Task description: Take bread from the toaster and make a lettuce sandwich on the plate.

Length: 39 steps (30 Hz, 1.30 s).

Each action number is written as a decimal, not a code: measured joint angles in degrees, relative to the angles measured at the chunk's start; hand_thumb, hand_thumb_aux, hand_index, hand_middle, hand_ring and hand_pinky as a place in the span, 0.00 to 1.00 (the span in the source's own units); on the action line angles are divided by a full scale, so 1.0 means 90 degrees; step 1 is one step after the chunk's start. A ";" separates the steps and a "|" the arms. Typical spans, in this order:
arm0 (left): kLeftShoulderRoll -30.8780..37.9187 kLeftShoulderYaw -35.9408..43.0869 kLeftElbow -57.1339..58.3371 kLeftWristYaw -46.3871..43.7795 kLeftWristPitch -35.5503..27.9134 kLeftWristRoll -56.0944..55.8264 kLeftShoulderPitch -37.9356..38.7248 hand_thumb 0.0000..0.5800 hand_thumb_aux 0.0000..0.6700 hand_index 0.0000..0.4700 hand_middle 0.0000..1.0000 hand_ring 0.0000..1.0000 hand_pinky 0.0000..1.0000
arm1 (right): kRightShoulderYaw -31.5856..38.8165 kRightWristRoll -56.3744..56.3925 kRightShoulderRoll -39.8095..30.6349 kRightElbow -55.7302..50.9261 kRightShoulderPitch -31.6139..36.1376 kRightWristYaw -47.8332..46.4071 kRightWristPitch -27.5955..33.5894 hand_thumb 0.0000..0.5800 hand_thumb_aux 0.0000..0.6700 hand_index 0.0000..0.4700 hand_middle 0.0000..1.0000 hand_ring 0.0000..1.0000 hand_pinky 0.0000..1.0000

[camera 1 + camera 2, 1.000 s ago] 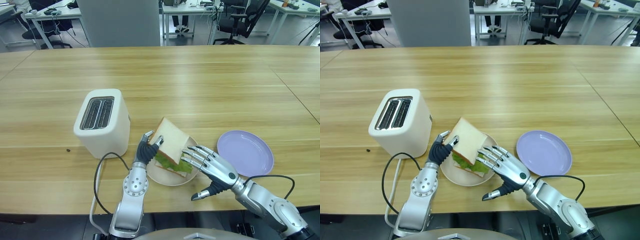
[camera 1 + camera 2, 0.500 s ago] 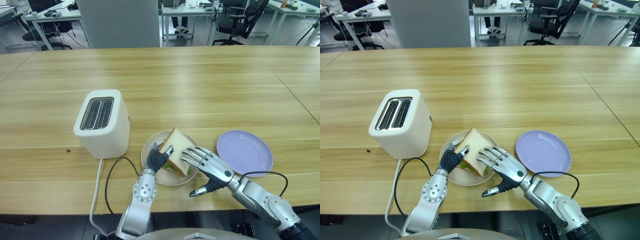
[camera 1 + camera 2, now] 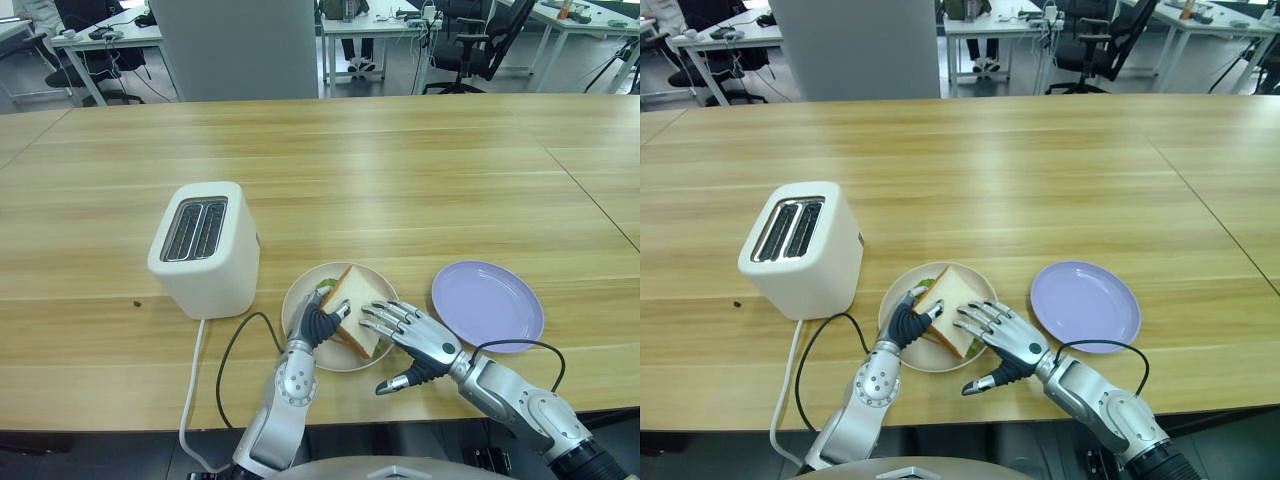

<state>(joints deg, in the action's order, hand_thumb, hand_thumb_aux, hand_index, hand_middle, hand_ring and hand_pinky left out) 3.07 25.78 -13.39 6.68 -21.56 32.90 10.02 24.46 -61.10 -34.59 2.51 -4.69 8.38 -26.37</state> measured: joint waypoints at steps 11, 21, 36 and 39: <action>0.0466 0.0617 0.0042 0.0206 -0.0088 0.1897 -0.0301 0.00 0.00 0.00 0.00 0.00 0.00 | 0.0028 0.0070 -0.0047 0.0011 -0.0001 0.0004 0.0028 0.00 0.00 0.00 0.00 0.00 0.00; 0.0619 0.0821 -0.0069 0.0205 -0.0060 0.3076 -0.0334 0.00 0.00 0.00 0.00 0.00 0.00 | 0.0026 0.0052 -0.0072 0.0041 -0.0007 0.0205 0.0104 0.00 0.00 0.00 0.00 0.00 0.00; 0.0835 0.0549 -0.0277 0.0076 0.0141 0.3619 -0.0500 0.00 0.00 0.00 0.00 0.00 0.00 | 0.0030 -0.0102 -0.0070 0.0108 -0.0068 0.0358 0.0221 0.00 0.00 0.00 0.00 0.00 0.00; 0.0873 0.0479 -0.0277 0.0064 0.0165 0.3613 -0.0479 0.00 0.00 0.00 0.00 0.00 0.00 | 0.0030 -0.0103 -0.0070 0.0142 -0.0068 0.0367 0.0222 0.00 0.00 0.00 0.00 0.00 0.00</action>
<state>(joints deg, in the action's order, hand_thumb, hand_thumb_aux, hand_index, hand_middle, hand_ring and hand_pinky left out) 10.93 30.09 -15.88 7.26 -20.07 65.42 5.71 24.73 -62.02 -35.23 3.78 -5.30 11.68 -24.38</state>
